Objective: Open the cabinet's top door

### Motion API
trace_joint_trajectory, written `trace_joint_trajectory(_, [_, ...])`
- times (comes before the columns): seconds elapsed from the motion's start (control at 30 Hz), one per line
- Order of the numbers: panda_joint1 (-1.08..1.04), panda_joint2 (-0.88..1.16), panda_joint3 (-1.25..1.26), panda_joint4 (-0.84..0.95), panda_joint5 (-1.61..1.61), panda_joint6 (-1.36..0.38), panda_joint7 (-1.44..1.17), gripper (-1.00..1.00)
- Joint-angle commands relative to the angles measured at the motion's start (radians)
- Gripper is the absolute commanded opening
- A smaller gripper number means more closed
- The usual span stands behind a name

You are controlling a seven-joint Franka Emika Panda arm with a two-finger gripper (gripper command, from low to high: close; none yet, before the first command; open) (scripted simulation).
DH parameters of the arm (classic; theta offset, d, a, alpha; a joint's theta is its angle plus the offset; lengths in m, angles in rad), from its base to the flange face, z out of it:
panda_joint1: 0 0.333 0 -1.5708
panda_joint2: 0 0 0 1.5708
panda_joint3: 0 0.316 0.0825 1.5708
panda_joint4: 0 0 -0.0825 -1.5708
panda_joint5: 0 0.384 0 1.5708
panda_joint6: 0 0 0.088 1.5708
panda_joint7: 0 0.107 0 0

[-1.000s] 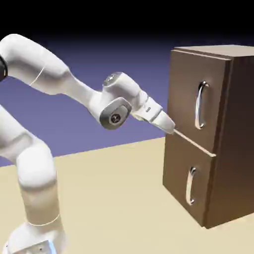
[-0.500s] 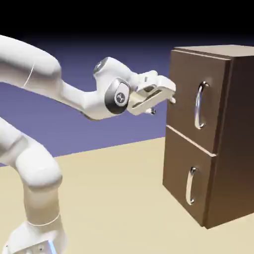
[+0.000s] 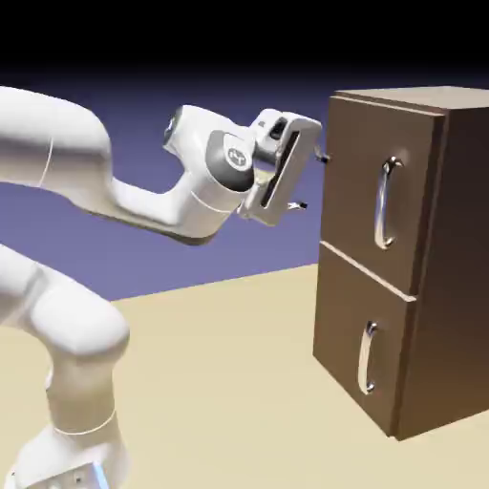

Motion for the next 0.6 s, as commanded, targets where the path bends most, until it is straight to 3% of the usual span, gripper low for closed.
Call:
trace_joint_trajectory(0.0, [0.013, -0.008, -0.016, 0.005, -0.044, -0.002, -0.017, 1.00])
trace_joint_trajectory(0.57, [0.240, -0.140, -0.293, 0.091, -0.783, -0.045, -0.302, 1.00])
